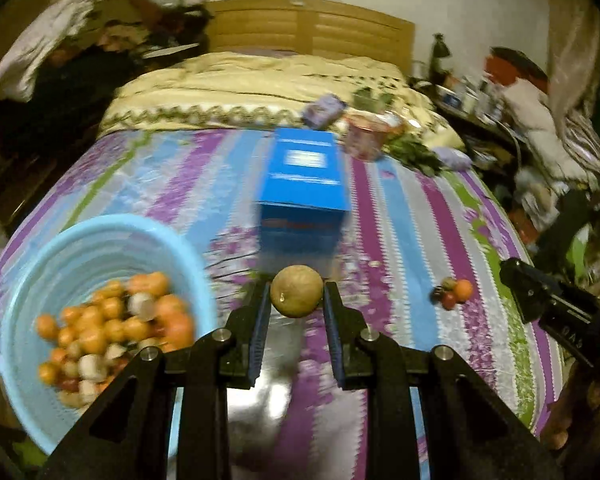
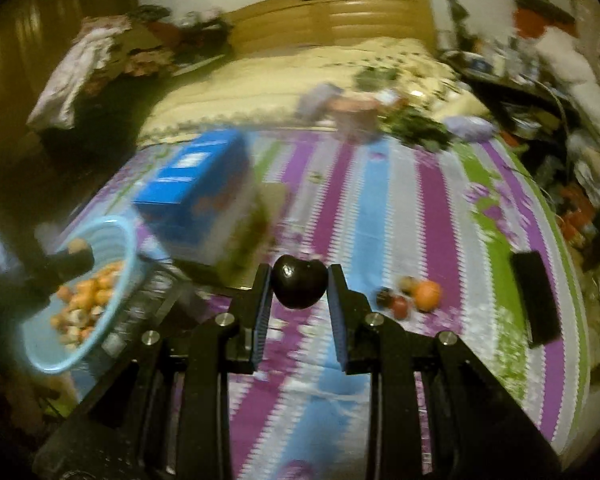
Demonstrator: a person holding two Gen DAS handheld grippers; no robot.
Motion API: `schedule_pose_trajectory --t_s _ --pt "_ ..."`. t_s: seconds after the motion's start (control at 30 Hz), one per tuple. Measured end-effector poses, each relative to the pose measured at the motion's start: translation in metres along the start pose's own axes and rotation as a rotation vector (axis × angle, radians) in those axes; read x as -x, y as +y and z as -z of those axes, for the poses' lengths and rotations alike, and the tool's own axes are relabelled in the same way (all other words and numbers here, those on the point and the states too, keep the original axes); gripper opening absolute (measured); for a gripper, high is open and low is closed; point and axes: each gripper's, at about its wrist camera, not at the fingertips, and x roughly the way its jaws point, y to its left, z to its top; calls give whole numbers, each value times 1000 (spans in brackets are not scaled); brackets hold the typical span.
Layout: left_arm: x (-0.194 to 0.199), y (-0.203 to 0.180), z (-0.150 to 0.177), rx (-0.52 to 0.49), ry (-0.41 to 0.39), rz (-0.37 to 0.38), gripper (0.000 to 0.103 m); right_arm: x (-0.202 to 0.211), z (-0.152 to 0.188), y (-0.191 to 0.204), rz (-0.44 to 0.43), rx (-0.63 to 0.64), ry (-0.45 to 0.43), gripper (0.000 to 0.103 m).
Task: Organize fruits
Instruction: 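Carry the dark plum and yellowish fruit with both tools over the basket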
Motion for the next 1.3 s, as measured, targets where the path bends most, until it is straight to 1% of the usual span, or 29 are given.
schedule_pose_trajectory --t_s 0.17,0.33,0.4,0.5,0.63,0.8,0.97,1.13,1.3 --pt "27 68 3 101 -16 -67 27 -7 -19 68 -91 89 19 28" --pt "47 127 7 182 -23 -126 26 -22 -31 135 -182 172 52 28" --pt "51 147 9 208 -18 -141 26 -27 -34 155 -205 197 67 28" --pt "53 178 10 240 -12 -180 26 -39 -36 186 -239 236 101 28" --pt "54 213 14 279 9 -204 26 -57 -35 225 -272 286 172 28" --pt "46 241 21 312 51 -222 26 -80 -33 252 -288 327 273 28" --pt "39 258 29 338 91 -210 26 -93 -27 269 -266 361 341 28" --pt "37 271 34 355 100 -219 26 -102 -22 273 -247 373 368 28" --pt "34 277 36 366 107 -213 26 -107 -20 274 -244 370 381 28"
